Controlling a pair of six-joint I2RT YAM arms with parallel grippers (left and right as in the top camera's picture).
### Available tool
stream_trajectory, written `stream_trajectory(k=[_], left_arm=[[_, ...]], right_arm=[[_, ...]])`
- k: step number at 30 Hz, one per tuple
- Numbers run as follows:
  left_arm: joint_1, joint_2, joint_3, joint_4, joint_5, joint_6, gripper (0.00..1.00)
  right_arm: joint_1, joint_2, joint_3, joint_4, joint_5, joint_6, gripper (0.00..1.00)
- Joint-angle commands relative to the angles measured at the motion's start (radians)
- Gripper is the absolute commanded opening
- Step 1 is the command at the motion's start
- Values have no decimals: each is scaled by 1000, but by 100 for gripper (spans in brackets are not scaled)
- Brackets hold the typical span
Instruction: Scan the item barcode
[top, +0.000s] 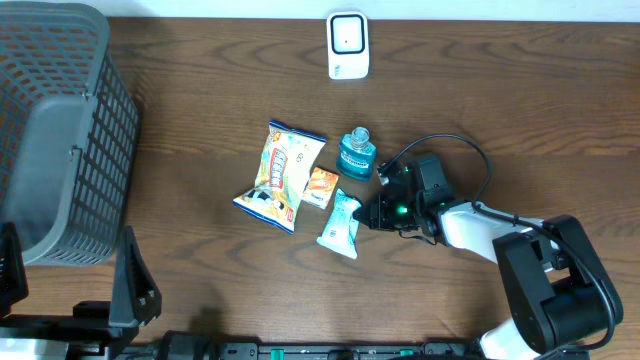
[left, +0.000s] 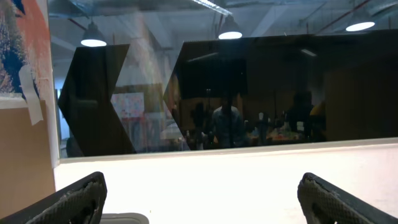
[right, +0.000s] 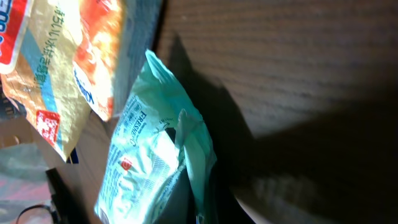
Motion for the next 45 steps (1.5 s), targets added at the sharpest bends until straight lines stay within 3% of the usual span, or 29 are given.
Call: stream_trajectory(k=[1, 8, 11, 18, 25, 26, 27, 28, 29, 45], left_arm=[[5, -7, -5, 5, 10, -9, 98], [5, -7, -5, 5, 10, -9, 98], [5, -7, -5, 5, 10, -9, 98], [5, -17, -5, 5, 10, -9, 98], [5, -39, -5, -7, 10, -9, 98], [5, -39, -5, -9, 10, -9, 98], [5, -39, -5, -11, 10, -9, 98], [5, -39, -5, -11, 10, -9, 98], [5, -39, -5, -12, 10, -9, 98], [5, -39, -5, -18, 10, -9, 98]], right_arm=[[-32, -2, -24, -51, -14, -43, 1], [-112, -223, -24, -150, -204, -116, 1], [-109, -366, -24, -158, -193, -113, 1], [-67, -552, -31, -474, 293, -88, 1], [-50, -546, -106, -550, 392, -24, 1], [-52, -546, -113, -538, 396, -9, 14], [-54, -546, -117, -521, 395, -10, 57], [-53, -546, -118, -510, 396, -11, 94], [-53, -546, -118, -497, 395, -12, 99], [-53, -444, -161, -494, 337, -10, 99]])
